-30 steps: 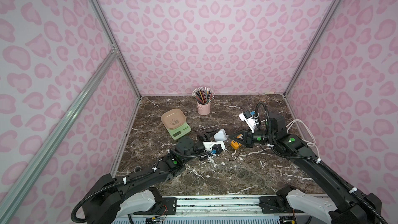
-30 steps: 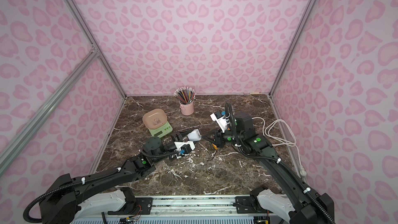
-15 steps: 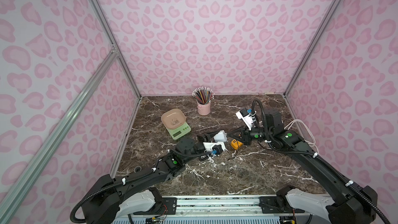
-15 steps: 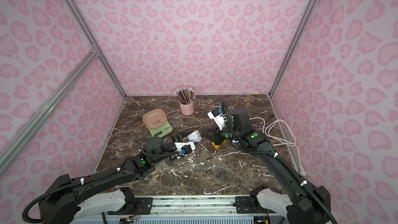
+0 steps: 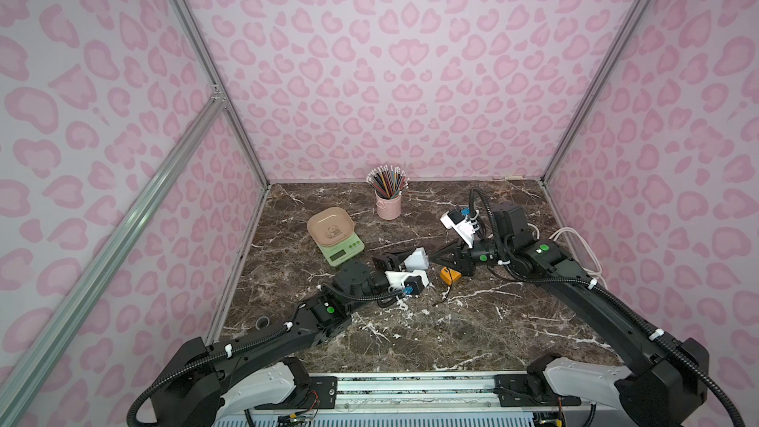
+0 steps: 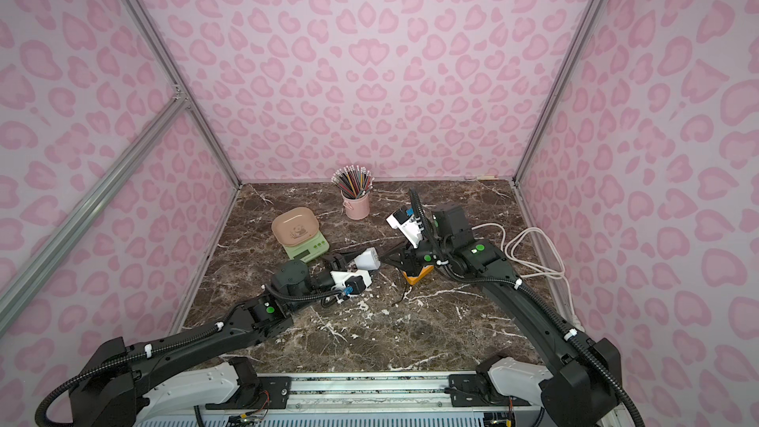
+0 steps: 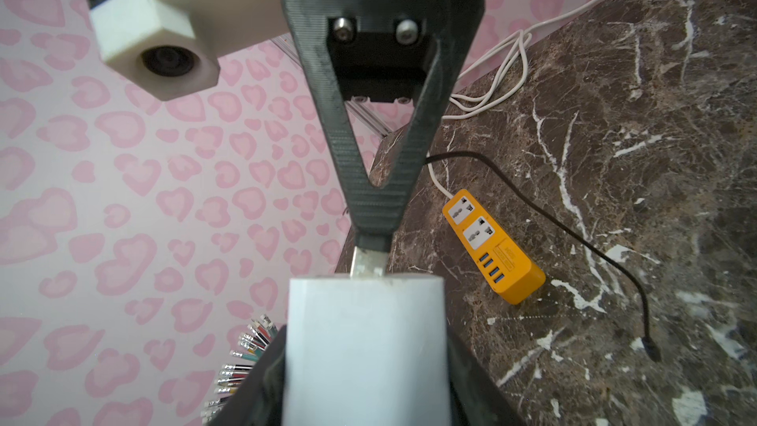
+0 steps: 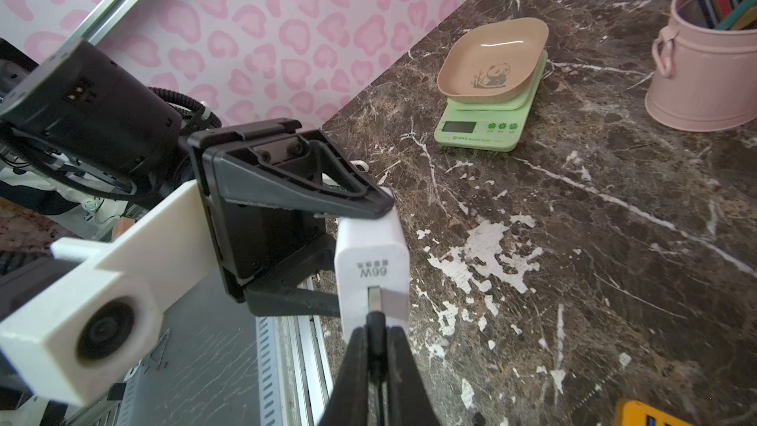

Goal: Charge the electronic scale
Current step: Insert the charging cable into the plug.

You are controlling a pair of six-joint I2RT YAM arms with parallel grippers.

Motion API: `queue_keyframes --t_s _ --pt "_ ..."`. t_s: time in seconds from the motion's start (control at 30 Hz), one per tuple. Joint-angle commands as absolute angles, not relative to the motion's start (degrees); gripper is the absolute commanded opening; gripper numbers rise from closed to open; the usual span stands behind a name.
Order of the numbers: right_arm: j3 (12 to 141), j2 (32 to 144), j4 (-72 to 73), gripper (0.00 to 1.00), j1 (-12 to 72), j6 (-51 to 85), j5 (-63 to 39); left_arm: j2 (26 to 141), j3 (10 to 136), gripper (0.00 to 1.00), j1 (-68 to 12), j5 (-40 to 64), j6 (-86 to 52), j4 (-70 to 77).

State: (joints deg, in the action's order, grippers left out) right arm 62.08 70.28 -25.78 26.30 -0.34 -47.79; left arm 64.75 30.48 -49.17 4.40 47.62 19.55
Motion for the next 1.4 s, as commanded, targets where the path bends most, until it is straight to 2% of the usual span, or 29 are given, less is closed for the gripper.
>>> queue_keyframes --t_s 0.0,0.6,0.77,0.83,0.87,1.0,1.17,1.37 --pt "64.4 71.8 -29.3 0.00 27.2 -3.9 -47.2 64.2 31.4 0.23 -49.3 5.1 49.1 21.3" --pt "64.3 75.5 -23.4 0.00 31.1 -1.3 -47.3 64.0 30.8 0.24 -49.5 5.7 46.6 24.7" --pt "63.5 74.3 -21.6 0.20 30.7 -1.1 -46.0 64.7 29.7 0.24 -49.4 4.7 45.8 26.8" --pt "62.5 73.0 -19.9 0.37 29.5 -1.1 -45.7 64.7 29.0 0.24 -49.4 4.3 45.4 27.9" --pt "61.9 72.2 -19.0 0.42 28.7 -1.0 -45.2 64.7 28.7 0.24 -49.3 4.4 45.2 29.2" --pt "56.8 68.7 -11.6 0.56 25.8 1.2 -44.6 64.9 28.5 0.24 -49.3 4.7 43.8 31.1" --pt "51.7 65.1 -4.7 0.70 25.3 3.1 -45.9 65.9 29.0 0.25 -49.4 4.9 43.2 31.6" --pt "50.5 64.2 -3.3 0.73 26.0 2.2 -47.7 68.2 30.5 0.25 -49.2 4.4 42.1 31.2"
